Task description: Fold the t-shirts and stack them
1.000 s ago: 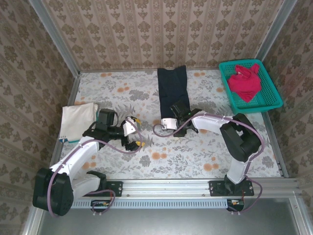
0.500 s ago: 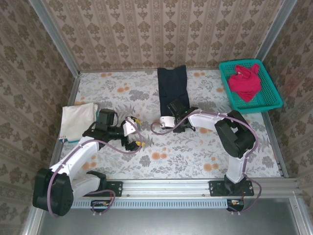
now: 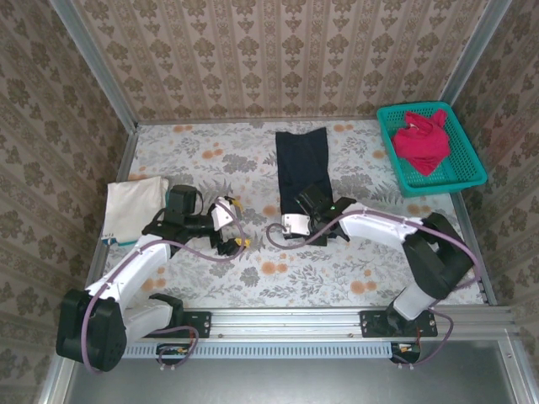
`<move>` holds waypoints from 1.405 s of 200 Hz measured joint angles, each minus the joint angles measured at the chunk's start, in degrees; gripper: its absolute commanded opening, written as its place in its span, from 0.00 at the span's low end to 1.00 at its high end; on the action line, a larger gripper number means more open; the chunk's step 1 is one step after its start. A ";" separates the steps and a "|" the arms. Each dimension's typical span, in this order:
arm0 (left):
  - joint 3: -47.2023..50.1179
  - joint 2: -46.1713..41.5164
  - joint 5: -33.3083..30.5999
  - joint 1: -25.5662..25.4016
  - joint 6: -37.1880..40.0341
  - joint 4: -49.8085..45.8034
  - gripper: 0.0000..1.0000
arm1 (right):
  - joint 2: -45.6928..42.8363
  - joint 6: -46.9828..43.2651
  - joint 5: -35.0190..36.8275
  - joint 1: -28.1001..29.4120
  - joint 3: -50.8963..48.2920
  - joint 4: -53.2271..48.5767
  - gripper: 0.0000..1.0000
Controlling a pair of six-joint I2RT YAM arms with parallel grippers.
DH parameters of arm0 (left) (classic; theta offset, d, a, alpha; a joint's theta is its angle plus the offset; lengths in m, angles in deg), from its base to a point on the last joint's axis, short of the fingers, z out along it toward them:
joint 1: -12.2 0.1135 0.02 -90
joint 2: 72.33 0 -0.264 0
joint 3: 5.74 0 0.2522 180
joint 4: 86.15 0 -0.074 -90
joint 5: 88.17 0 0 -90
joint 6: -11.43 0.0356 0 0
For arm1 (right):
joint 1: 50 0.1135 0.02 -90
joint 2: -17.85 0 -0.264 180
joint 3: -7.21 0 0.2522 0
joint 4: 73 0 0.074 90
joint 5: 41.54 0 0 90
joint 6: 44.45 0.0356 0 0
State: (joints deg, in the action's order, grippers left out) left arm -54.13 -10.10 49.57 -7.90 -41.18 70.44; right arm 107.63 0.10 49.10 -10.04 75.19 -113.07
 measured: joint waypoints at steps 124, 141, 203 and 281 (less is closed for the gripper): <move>-12.02 20.31 -28.94 -10.23 -58.29 13.77 1.00 | -15.23 6.86 -5.90 3.69 -2.34 -11.47 0.00; -14.73 25.97 -30.69 -10.16 -66.75 14.95 1.00 | -15.96 6.86 -5.90 3.69 -2.34 -12.02 0.00; -30.80 46.21 -31.10 -10.21 -83.03 15.63 0.55 | -17.22 6.84 -5.92 3.69 -2.34 -13.18 0.00; -43.10 59.78 -29.38 -10.21 -85.85 14.80 0.33 | -17.20 6.82 -5.92 3.52 -2.34 -13.22 0.00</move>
State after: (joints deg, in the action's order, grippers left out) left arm -97.23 49.68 20.20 -18.10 -127.03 85.24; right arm 90.43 6.92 43.18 -6.52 72.85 -126.29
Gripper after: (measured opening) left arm 0.345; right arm 0.048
